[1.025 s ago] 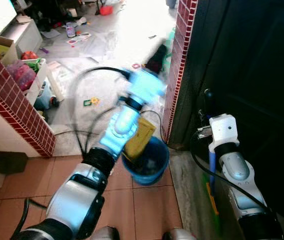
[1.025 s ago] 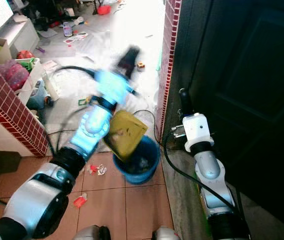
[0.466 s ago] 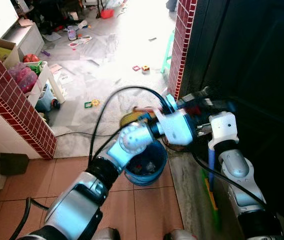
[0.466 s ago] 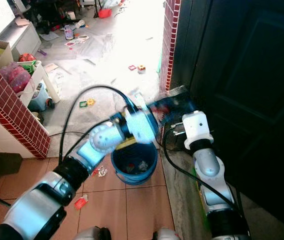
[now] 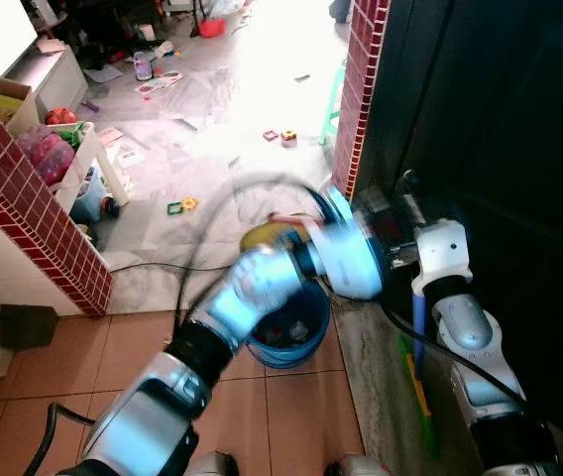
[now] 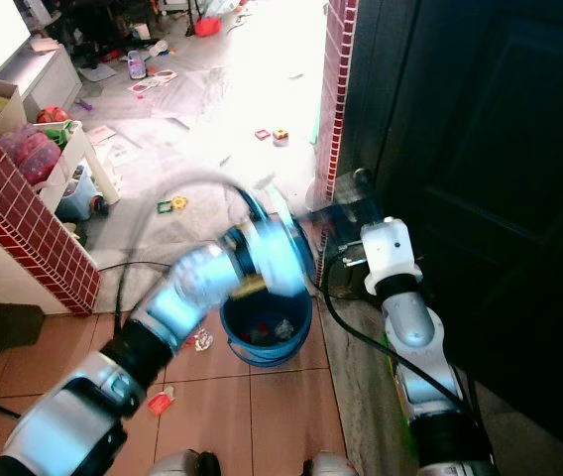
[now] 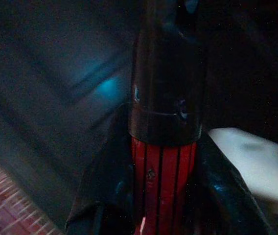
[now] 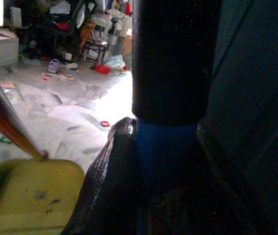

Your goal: Sweep floor

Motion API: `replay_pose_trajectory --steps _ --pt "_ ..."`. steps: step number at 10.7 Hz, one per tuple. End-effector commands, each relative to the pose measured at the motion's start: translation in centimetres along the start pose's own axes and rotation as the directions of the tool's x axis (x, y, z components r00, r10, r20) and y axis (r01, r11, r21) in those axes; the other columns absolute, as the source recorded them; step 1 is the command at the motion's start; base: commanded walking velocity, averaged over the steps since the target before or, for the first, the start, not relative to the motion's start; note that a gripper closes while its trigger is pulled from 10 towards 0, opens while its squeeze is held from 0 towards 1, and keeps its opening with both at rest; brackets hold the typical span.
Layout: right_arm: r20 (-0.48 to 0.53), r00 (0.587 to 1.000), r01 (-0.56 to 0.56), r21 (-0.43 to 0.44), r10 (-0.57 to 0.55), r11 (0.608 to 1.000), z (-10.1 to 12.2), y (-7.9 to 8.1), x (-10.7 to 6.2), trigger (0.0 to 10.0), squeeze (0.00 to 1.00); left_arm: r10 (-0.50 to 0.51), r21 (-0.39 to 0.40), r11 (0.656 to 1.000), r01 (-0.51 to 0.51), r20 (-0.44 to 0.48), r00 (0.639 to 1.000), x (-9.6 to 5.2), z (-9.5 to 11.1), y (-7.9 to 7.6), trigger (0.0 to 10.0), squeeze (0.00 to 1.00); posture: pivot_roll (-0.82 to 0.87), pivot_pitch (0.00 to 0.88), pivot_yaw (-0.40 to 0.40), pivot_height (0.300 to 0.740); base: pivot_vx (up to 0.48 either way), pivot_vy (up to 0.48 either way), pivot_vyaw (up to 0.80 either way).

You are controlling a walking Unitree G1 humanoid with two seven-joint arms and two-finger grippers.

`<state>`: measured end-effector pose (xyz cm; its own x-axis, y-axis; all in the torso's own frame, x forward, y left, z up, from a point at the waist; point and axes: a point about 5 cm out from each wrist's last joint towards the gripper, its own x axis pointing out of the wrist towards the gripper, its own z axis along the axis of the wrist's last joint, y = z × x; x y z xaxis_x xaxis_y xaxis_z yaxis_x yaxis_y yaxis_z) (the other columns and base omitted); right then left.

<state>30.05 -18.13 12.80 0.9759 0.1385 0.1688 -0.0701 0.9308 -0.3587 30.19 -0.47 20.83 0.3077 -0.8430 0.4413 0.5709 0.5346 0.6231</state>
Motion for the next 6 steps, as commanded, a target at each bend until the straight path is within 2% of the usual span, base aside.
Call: replay_pose_trajectory --steps 1,2,3,4,5,6 --pt "0.052 0.999 0.006 -0.015 -0.005 1.0 1.0 -0.2 0.6 10.0 0.0 0.114 0.006 0.993 -0.115 0.013 0.993 0.3 0.6 2.3 10.0 0.0 -0.22 0.043 0.058 0.74 0.0 0.0 0.0" --pt "0.049 0.999 0.001 -0.012 0.0 1.0 0.8 -0.1 0.6 10.0 0.0 0.344 0.004 0.939 -0.344 0.038 0.938 0.3 1.8 7.0 10.0 0.0 -0.21 0.042 0.053 0.74 0.0 0.0 0.0" --pt "0.048 0.999 -0.013 -0.005 0.014 1.0 0.7 0.3 0.7 10.0 0.0 0.517 0.078 0.846 -0.527 0.12 0.848 -0.3 4.1 12.0 10.0 0.0 -0.2 0.036 0.043 0.74 0.0 0.0 0.0" --pt "0.049 0.999 -0.015 -0.004 0.015 1.0 0.8 0.5 0.9 10.0 0.0 0.578 0.101 0.798 -0.594 0.151 0.802 -0.7 5.2 13.8 10.0 0.0 -0.2 0.036 0.043 0.74 0.0 0.0 0.0" --pt "0.054 0.998 -0.019 -0.001 0.019 1.0 0.9 0.6 1.1 10.0 0.0 0.648 0.146 0.719 -0.68 0.215 0.731 -1.7 7.0 16.5 10.0 0.0 -0.19 0.03 0.038 0.74 0.0 0.0 0.0" --pt "0.054 0.998 -0.02 0.0 0.02 1.0 0.8 0.7 1.2 10.0 0.0 0.688 0.177 0.662 -0.728 0.241 0.685 -2.4 8.0 17.7 10.0 0.0 -0.18 0.026 0.037 0.74 0.0 0.0 0.0"
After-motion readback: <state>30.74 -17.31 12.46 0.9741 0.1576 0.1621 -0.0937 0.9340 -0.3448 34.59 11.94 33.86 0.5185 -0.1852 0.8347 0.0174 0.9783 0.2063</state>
